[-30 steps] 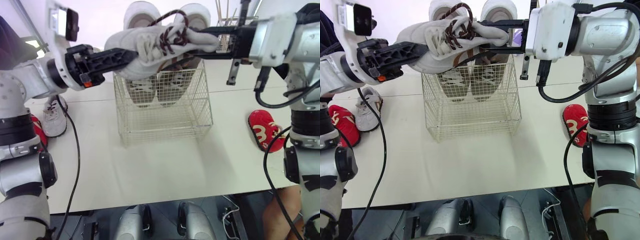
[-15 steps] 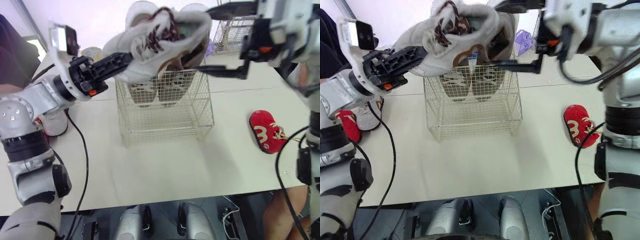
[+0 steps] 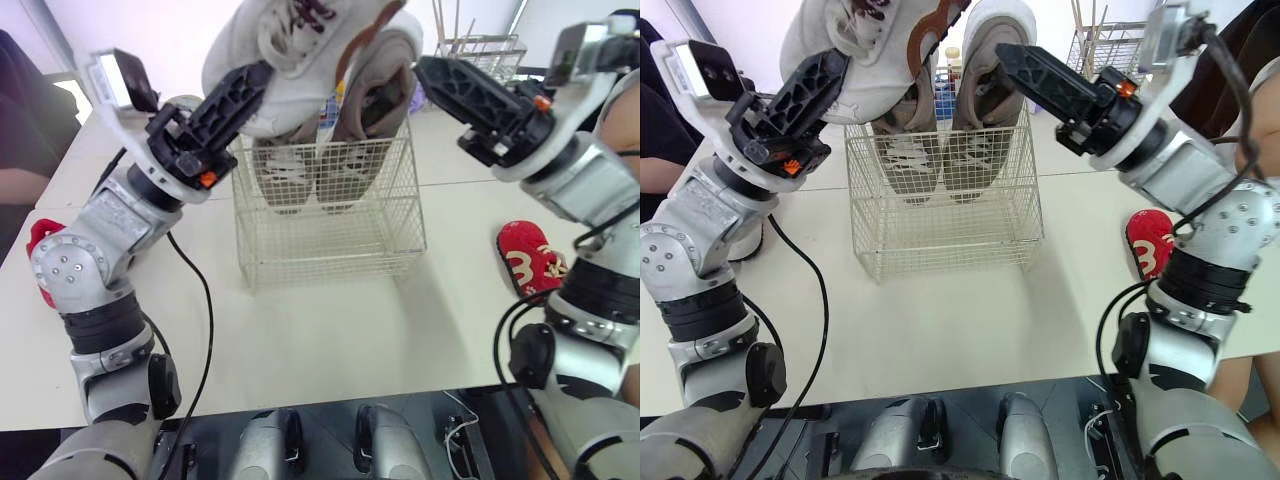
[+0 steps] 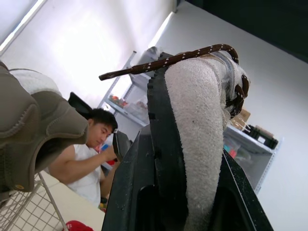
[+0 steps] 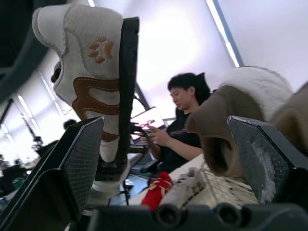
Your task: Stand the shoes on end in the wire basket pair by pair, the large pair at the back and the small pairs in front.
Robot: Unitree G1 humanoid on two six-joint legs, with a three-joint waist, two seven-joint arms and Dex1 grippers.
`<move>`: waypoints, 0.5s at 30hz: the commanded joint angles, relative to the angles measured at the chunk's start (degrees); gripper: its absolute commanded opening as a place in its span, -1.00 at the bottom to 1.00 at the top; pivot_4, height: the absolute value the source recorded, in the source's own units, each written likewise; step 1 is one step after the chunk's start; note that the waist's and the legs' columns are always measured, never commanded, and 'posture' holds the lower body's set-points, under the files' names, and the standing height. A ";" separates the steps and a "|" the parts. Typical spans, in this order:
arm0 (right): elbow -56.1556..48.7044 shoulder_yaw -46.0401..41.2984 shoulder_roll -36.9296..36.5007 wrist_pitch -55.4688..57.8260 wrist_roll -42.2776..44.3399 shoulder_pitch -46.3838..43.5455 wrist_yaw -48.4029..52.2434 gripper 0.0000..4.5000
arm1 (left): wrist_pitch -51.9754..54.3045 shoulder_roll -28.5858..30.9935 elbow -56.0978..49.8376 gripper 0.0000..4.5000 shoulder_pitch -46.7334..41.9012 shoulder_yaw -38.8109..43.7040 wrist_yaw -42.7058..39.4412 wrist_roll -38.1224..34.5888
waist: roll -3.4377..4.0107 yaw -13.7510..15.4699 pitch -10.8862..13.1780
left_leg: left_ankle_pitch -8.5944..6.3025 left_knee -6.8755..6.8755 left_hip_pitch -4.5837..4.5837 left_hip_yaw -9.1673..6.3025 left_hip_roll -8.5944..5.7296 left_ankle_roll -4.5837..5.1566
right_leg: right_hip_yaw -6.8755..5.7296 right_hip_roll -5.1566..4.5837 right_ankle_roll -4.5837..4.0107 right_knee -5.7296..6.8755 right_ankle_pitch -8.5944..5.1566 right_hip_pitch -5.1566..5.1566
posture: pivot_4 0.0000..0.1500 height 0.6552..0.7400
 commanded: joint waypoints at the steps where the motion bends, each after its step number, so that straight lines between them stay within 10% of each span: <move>1: -0.10 0.56 1.29 -2.95 2.35 -3.30 -1.08 0.97 | -1.80 -0.30 -2.14 -0.86 0.36 -1.49 0.44 -2.52 | 0.00 -0.04 0.00 | 0.00 0.00 0.00 0.00 0.00 0.01 | 0.00 0.00 0.00 0.00 0.00 0.01 | 1.00 1.00; 15: 2.12 8.13 5.39 -8.25 -0.97 -8.35 4.04 0.97 | -3.73 -0.32 -1.60 -0.86 2.25 -5.07 0.79 -1.87 | 0.00 -0.26 0.00 | 0.00 -0.01 0.01 -0.01 0.05 0.00 | -0.01 0.08 0.01 0.00 -0.01 0.00 | 1.00 1.00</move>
